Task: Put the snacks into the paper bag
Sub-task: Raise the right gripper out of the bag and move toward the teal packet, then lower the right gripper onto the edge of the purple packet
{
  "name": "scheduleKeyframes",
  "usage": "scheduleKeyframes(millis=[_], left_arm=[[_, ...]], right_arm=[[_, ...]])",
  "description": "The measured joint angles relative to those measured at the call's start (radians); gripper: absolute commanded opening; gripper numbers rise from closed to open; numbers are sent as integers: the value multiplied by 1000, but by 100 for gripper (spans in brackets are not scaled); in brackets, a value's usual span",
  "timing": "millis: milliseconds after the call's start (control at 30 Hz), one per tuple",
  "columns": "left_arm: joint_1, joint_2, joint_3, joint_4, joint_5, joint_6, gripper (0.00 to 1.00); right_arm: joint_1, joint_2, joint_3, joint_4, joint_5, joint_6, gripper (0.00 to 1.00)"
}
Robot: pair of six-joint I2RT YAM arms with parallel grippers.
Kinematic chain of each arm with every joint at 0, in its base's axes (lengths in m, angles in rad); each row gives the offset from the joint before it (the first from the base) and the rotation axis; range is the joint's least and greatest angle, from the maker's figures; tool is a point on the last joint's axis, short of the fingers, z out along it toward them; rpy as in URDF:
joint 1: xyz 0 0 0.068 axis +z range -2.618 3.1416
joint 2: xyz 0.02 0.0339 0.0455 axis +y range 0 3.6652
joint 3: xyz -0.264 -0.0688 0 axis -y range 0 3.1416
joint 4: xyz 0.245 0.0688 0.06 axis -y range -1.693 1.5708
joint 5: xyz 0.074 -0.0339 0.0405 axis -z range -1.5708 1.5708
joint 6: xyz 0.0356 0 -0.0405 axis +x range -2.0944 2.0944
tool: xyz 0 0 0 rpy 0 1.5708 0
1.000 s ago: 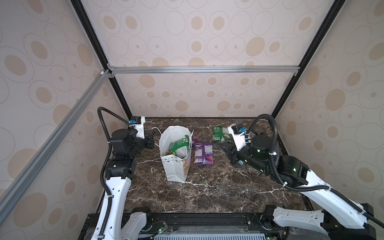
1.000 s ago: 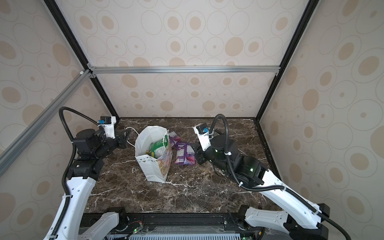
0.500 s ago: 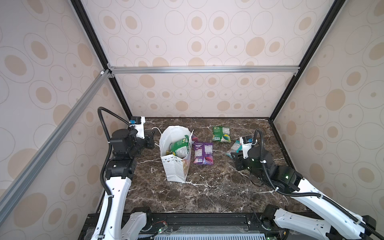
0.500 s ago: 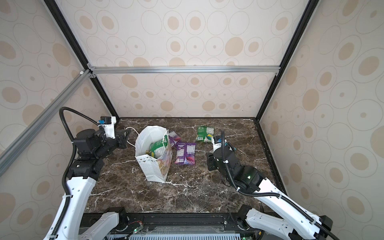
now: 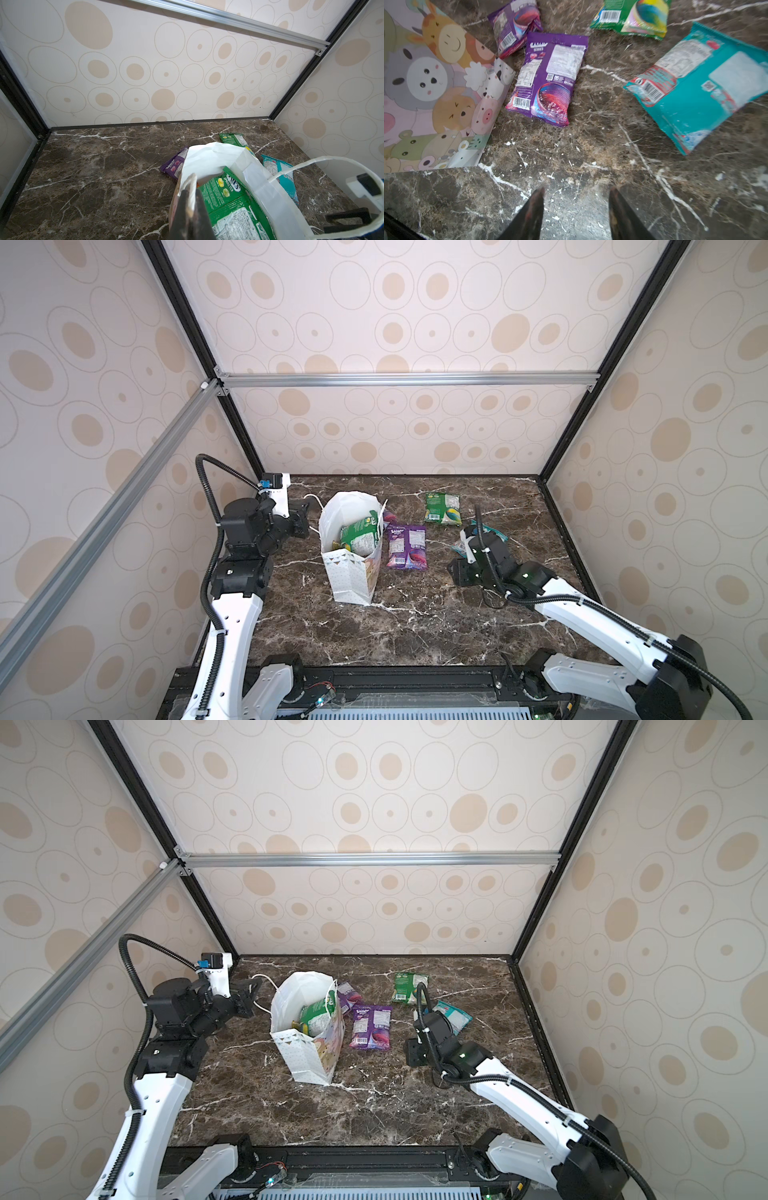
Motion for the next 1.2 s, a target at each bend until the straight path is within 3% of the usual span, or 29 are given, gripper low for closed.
scheduleKeyframes(millis=[233,1200], left_arm=[[0,16,0,3,4,0,0],[4,14,0,4,15,-1,0]], right_arm=[[0,152,7,50,-103,-14,57],[-67,422,24,328,-322,-8,59]])
